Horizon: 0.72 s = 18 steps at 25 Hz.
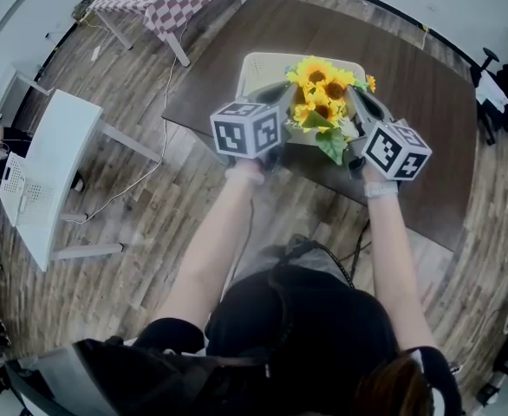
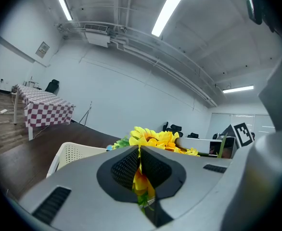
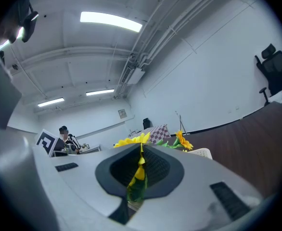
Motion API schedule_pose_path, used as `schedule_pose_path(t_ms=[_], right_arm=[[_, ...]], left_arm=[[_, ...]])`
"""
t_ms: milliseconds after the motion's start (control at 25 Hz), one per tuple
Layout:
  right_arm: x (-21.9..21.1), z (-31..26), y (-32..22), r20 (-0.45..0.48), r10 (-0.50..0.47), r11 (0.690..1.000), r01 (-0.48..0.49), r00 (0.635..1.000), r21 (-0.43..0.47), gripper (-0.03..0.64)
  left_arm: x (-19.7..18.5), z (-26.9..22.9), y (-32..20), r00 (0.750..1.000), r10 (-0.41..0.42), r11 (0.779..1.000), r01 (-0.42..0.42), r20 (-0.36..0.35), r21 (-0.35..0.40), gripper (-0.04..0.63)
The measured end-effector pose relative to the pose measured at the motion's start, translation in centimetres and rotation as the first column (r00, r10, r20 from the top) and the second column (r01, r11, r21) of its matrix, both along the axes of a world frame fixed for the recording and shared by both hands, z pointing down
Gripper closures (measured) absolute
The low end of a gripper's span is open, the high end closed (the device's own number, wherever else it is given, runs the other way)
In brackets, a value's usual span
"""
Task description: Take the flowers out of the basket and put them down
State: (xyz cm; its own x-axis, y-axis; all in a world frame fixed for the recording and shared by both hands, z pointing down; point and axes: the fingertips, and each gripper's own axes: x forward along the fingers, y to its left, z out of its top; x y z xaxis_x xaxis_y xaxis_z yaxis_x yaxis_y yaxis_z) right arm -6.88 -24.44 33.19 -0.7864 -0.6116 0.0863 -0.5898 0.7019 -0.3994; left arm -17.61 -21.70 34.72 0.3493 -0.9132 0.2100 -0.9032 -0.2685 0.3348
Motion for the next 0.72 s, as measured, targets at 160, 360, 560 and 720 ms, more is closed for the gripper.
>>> schedule_pose_path(t_ms=[160,360,560,720], right_arm=[[0.4,-0.5,0.5,0.013,0.009,1.000,-0.009,1.000,0.004,0.609],[1.0,-1.3,1.4,0.027,0.020,1.000,-0.020,0.999,0.016,0.609],[1.5,-1.2,2.2,0.033,0.026,1.000,-0.026,0.999,0.008,0.609],[2.5,-0.3,3.3,0.034,0.040,0.999,-0.040,0.999,0.000,0.609]], left_arm=[[0.3,-0.6,0.4,1.000,0.004,1.000,-0.004,0.000,0.015,0.584],[1.0,-1.1,1.0,1.000,0.016,1.000,-0.017,0.007,0.025,0.584],[1.5,-0.7,1.7,0.999,0.035,0.999,-0.035,0.005,0.018,0.584],[2.5,-0.1,2.6,0.999,0.049,0.999,-0.049,0.003,0.015,0.583]])
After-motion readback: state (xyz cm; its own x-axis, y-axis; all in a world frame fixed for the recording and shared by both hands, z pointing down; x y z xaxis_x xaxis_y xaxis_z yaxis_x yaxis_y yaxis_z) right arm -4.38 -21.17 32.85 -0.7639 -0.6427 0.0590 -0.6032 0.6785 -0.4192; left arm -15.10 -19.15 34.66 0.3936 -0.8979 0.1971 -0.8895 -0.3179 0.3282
